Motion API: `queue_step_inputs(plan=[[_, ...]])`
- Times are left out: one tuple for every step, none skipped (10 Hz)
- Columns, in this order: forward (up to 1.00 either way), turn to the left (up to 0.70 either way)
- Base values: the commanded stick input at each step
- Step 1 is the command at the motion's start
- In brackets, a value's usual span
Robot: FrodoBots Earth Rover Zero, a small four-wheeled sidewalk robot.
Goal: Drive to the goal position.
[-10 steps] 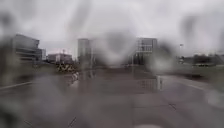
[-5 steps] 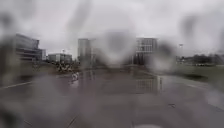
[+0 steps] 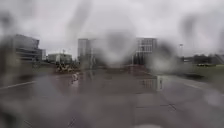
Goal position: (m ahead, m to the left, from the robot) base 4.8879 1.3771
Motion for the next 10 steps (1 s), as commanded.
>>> queue_step_inputs(plan=[[0.07,0.0],[0.07,0.0],[0.07,0.0],[0.07,0.0],[0.07,0.0],[0.07,0.0],[0.07,0.0],[0.07,0.0],[0.07,0.0],[0.07,0.0]])
